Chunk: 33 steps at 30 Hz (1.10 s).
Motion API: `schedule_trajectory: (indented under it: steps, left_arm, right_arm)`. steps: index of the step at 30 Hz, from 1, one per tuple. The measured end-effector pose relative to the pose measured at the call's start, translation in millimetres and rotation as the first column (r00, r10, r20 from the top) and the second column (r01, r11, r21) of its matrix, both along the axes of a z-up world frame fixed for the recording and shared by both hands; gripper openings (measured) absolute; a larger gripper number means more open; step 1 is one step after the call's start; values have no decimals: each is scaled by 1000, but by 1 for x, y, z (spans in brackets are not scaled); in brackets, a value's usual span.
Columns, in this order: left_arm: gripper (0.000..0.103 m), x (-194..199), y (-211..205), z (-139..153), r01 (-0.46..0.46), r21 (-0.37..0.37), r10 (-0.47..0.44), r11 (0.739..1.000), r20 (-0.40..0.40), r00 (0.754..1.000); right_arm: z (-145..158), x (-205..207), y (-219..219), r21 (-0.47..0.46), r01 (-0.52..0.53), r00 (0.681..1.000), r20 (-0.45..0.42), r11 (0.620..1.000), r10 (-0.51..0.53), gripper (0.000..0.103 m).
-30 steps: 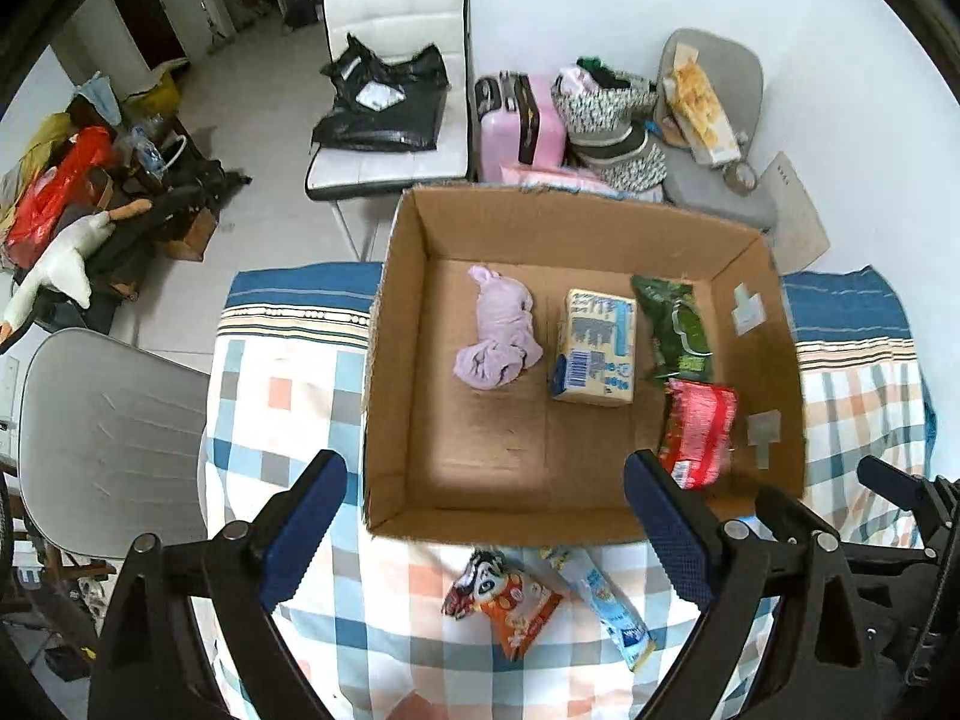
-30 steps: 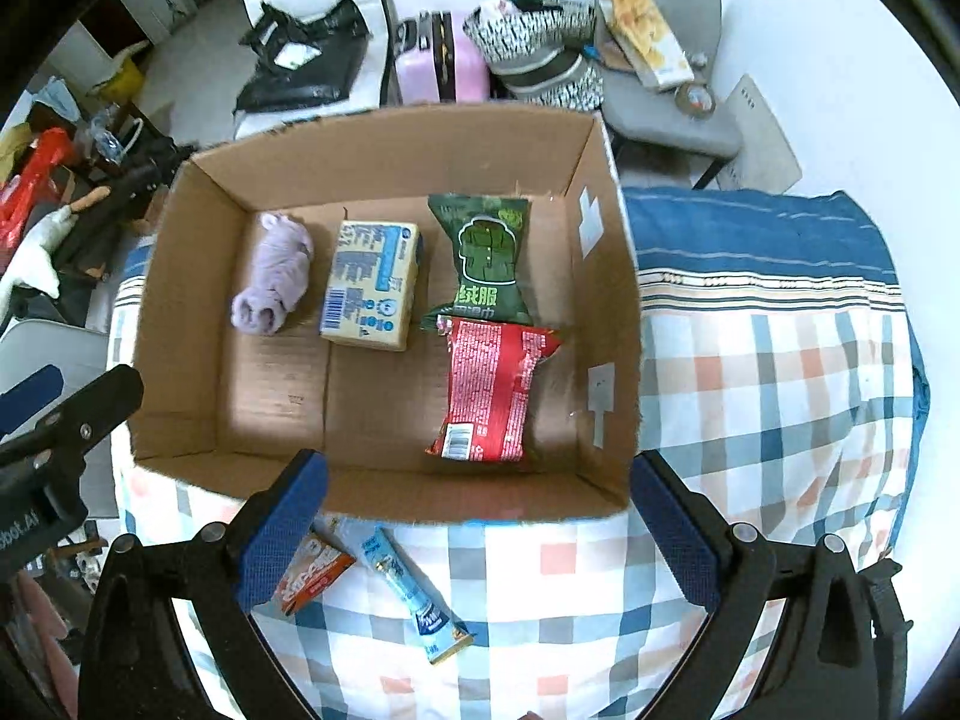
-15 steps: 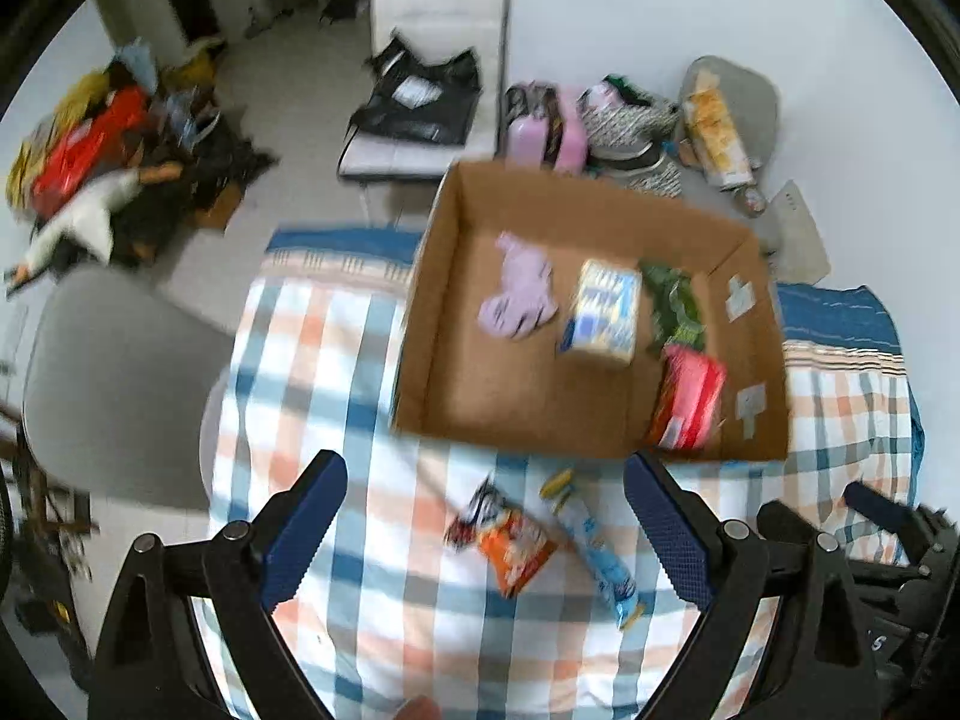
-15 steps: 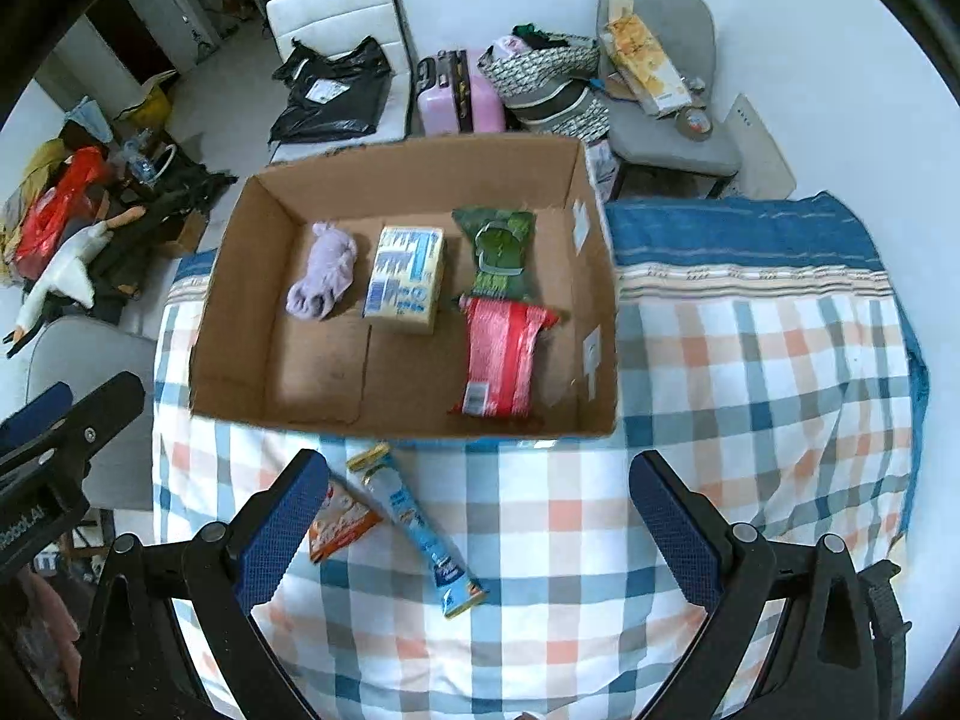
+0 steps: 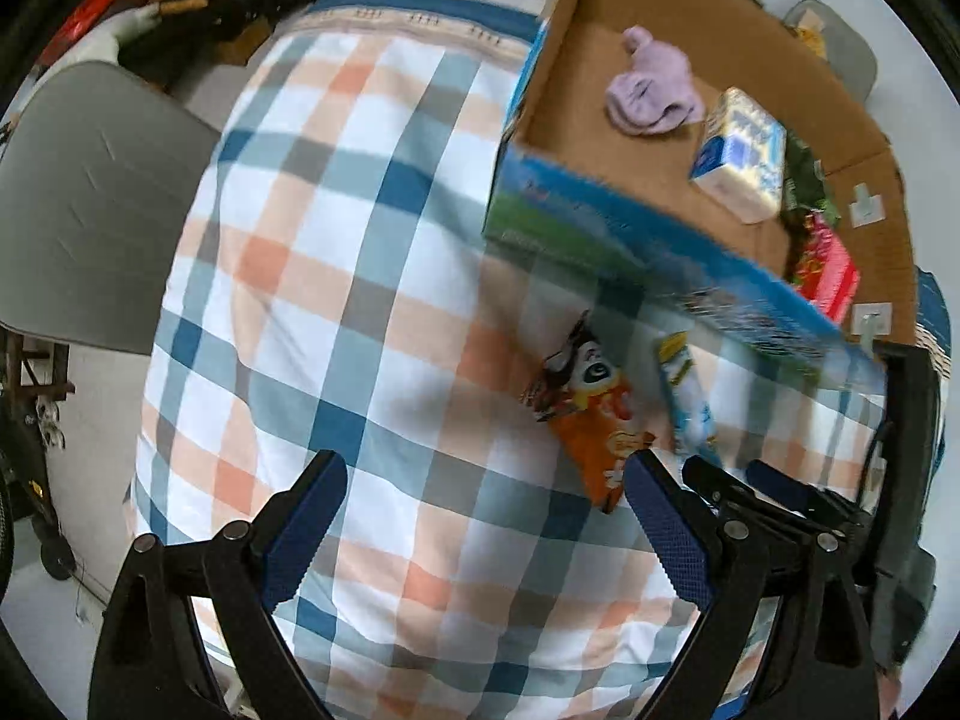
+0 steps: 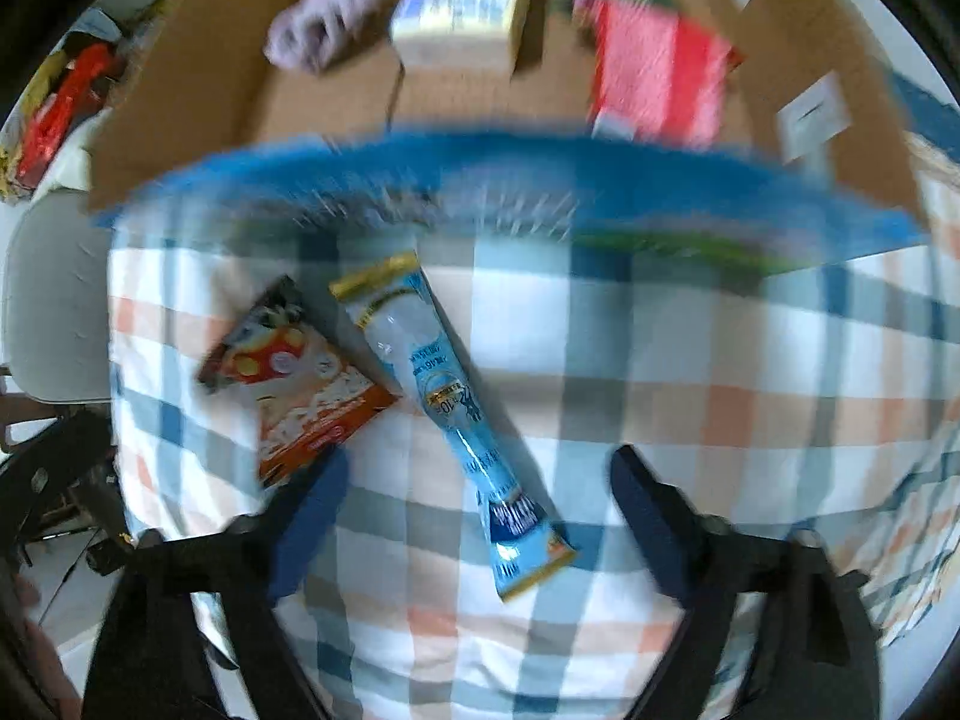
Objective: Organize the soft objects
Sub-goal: 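Grasp the orange snack bag with the left tool while the right tool grasps the blue ice pop, then lower the blue ice pop into the box and open the right tool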
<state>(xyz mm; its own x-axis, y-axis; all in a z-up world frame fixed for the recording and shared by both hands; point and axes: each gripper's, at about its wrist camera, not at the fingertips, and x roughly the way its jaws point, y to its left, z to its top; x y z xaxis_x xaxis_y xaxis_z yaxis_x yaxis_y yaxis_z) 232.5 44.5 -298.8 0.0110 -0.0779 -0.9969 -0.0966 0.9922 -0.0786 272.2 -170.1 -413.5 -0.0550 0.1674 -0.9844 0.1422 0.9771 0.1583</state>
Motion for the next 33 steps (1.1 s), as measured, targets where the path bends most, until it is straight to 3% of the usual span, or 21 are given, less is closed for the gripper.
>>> schedule_trajectory:
  steps: [2,5,10,13,17,18,20,21,27,33]
  left_arm:
    - [95,1,-3,-8,5,-10,-5,1000,-4,1000]
    - [95,6,-12,-21,11,-31,-12,999,-31,999]
    - [95,15,-36,-43,26,-81,-33,996,-83,996]
    - [95,21,-53,-61,51,-84,-61,995,-117,991]
    - [94,23,-68,-83,75,-76,-85,994,-142,986]
    - [90,24,-70,-87,81,-73,-90,994,-139,986]
    - [64,23,-73,-90,91,-56,-97,994,-117,988]
    - [60,22,-73,-90,97,-59,-103,994,-112,988]
    - [45,3,-63,-80,118,-42,-122,992,-95,988]
    - [38,-21,-67,-37,164,-6,-164,987,0,987]
  right_arm:
    - [-22,3,5,2,-7,999,-34,1000,7,63]
    - [-40,-2,9,-19,-13,998,-58,1000,12,36]
    - [-41,-25,-10,-26,72,994,-84,997,-74,21]
    - [-39,-44,-28,-1,145,983,-115,989,-144,20]
    - [-46,-58,-45,102,210,969,-157,972,-193,21]
    - [-46,-59,-47,107,216,967,-158,970,-198,21]
    - [-48,-59,-51,107,233,965,-152,967,-215,23]
    - [-50,-58,-52,106,235,964,-155,966,-217,23]
    - [-54,-57,-40,65,206,966,-170,976,-193,20]
    - [-38,-60,-14,28,79,986,-151,996,-74,16]
